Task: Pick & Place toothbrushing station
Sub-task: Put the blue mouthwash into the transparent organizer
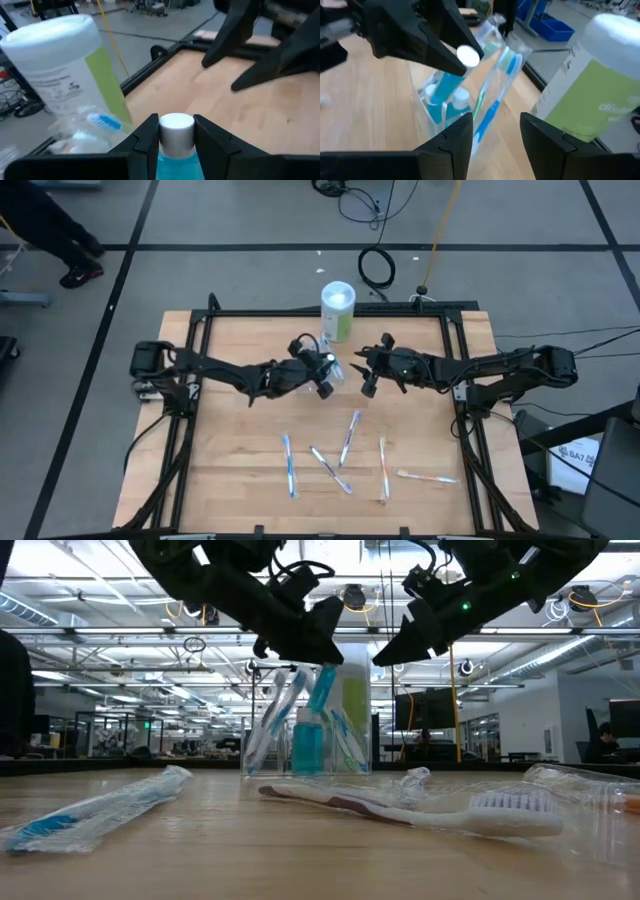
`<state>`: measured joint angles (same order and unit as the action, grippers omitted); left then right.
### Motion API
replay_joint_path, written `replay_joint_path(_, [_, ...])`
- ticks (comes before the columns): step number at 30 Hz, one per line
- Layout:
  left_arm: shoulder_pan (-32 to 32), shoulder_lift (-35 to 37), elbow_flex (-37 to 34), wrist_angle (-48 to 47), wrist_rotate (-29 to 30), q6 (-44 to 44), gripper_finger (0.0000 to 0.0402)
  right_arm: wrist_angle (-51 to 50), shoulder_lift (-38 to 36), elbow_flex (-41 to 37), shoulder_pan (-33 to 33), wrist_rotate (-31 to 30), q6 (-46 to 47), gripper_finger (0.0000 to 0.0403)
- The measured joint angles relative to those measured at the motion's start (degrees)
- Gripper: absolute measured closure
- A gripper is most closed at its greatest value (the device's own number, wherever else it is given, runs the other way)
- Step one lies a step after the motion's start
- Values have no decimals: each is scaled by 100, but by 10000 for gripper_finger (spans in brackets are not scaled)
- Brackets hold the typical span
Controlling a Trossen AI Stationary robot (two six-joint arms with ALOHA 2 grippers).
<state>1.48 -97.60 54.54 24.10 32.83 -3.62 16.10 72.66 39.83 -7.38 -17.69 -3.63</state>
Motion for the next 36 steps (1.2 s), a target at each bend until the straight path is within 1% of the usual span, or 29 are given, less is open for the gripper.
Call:
replay_joint_path(2, [-1, -94, 0, 215, -3, 53, 297, -59, 0, 0, 0, 0, -1, 248])
replay_joint_path(5, [-5, -132, -2, 244, -8, -11, 297, -148, 0, 0, 0, 0, 133, 248])
replay_joint_path(15, [-1, -141, -2, -39, -1, -254, 297, -138, 0, 0, 0, 2, 254, 248])
replay_joint_path(21, [15, -432, -2, 66, 12, -257, 297, -133, 0, 0, 0, 2, 340, 248])
replay_joint_path(27, [50, -808, -2, 468, 20, -140, 297, -133, 0, 0, 0, 4, 342, 248])
replay_joint_path(36, [54, -822, -2, 434, 21, -100, 294, -133, 0, 0, 0, 4, 313, 248])
